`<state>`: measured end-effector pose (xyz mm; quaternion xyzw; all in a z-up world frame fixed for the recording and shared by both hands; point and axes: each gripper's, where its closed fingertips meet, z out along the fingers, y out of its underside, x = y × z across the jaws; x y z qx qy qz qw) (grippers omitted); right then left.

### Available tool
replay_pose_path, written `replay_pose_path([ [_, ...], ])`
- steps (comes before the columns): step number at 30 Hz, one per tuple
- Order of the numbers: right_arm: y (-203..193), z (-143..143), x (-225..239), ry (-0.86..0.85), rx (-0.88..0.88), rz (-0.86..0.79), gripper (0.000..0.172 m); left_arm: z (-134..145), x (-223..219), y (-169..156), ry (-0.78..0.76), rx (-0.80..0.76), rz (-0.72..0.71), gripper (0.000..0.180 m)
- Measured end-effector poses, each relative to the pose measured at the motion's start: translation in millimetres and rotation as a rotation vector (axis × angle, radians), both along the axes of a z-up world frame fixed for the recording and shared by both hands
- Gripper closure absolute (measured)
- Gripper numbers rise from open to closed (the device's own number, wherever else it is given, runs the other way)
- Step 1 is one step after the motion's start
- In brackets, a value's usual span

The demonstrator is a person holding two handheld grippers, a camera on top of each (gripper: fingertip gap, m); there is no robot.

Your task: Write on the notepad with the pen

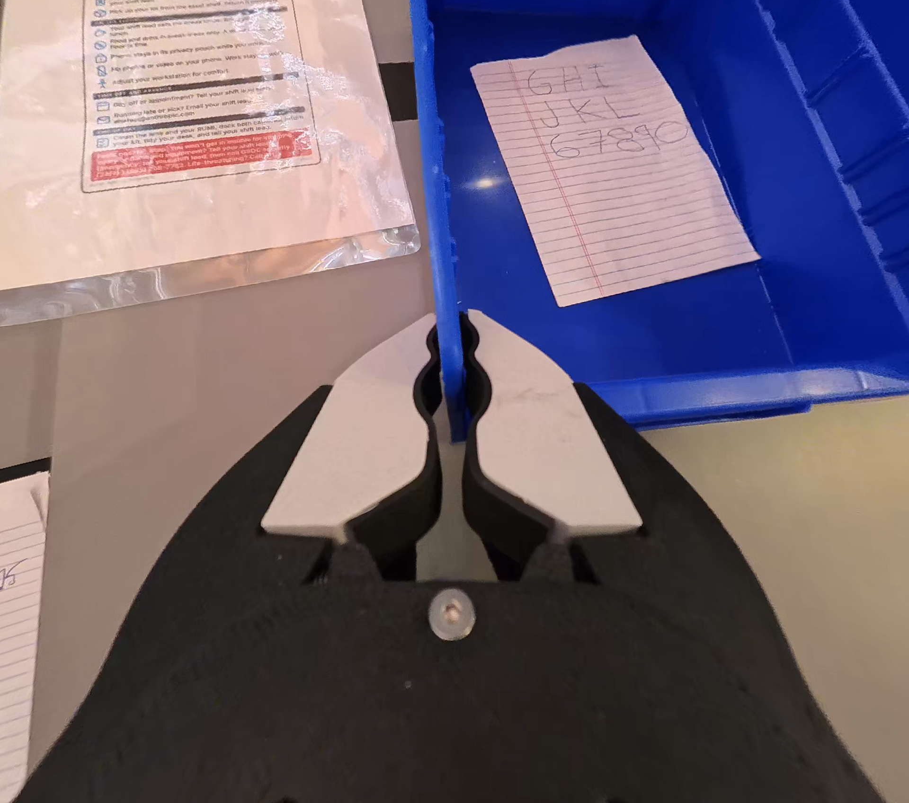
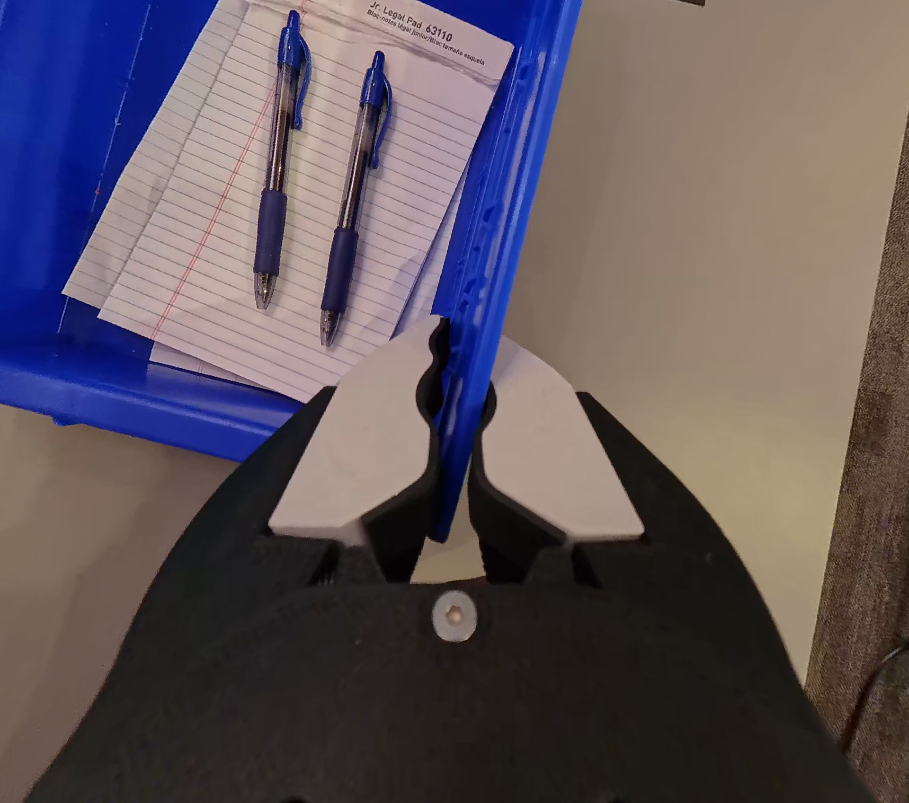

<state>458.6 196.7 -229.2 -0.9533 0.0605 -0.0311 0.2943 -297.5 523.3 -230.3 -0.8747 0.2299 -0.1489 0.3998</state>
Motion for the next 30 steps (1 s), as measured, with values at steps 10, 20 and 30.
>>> replay_pose_path([
  [10, -19.4, 6.8, -20.0, 0.017, -0.055, 0.011, 0.165, 17.4, -14.5, -18.8, -0.038, 0.009, -0.017, 0.177],
  [20, -64.1, 21.6, -53.2, 0.023, -0.093, 0.046, 0.166, 34.0, -31.7, -50.2, -0.070, 0.039, -0.042, 0.176],
  [30, -117.9, 32.4, -96.9, 0.010, -0.123, 0.102, 0.166, 54.5, -58.0, -77.8, -0.135, 0.078, -0.024, 0.176],
])
